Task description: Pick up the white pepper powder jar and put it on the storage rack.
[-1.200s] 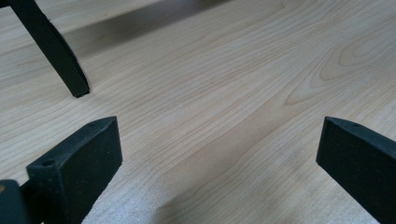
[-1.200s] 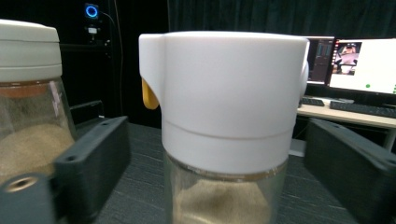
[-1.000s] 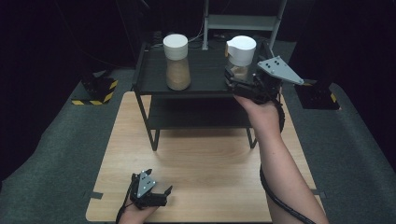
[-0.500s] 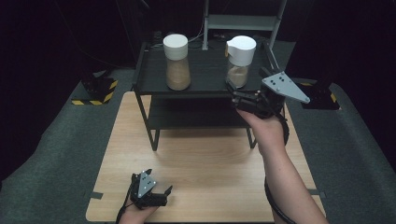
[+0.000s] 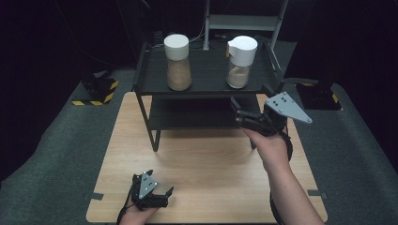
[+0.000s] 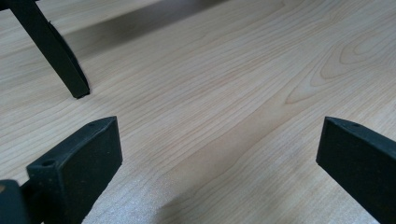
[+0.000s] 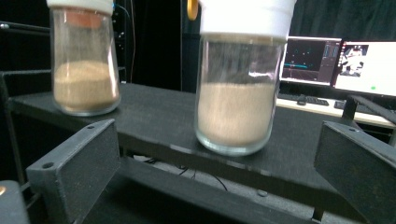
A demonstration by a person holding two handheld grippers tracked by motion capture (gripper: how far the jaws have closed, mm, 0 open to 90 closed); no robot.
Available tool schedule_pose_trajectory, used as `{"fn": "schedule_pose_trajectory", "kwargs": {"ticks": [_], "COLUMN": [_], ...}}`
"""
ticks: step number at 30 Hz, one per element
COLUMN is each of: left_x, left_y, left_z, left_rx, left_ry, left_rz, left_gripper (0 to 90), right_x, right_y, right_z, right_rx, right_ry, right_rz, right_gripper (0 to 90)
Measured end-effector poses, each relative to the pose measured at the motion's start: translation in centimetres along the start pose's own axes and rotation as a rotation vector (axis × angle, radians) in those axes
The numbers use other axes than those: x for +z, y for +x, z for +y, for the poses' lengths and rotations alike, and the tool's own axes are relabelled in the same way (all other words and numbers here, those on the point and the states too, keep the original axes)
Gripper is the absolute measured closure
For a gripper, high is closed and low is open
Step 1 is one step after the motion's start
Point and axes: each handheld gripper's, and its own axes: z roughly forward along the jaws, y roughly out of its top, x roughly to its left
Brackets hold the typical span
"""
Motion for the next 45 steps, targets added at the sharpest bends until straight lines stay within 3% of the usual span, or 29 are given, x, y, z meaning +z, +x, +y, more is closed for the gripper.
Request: {"fn": "schedule_pose_trajectory", "kwargs": {"ticks": [14,21,30,45], "left_x": [0.0,0.0,0.1,-0.1], "left_y": [-0.3,-0.4,-0.4,-0.8], "left_z": [0.0,0.0,0.0,-0.2], "left_rx": [0.022,0.042,0.058,0.088], "left_ry": [0.000,-0.002,-0.005,-0.015], "left_rz": [0.006,0.002,0.001,0.006], "left_gripper": [0.7,0.7,0.7,0.7], "right_x": [-2.5,-3.7,-4.7,-6.2], "right_y": [0.4,0.8,1.1,1.0], "right_z": [-3.9,-7.1,-10.8,-15.0], "right_rx": [-0.039,-0.044,-0.048,-0.072], "right_ry": [0.051,0.093,0.174,0.289], "right_rz": [0.039,0.044,0.035,0.031], "right_gripper": [0.0,0.0,0.0,0.0]}}
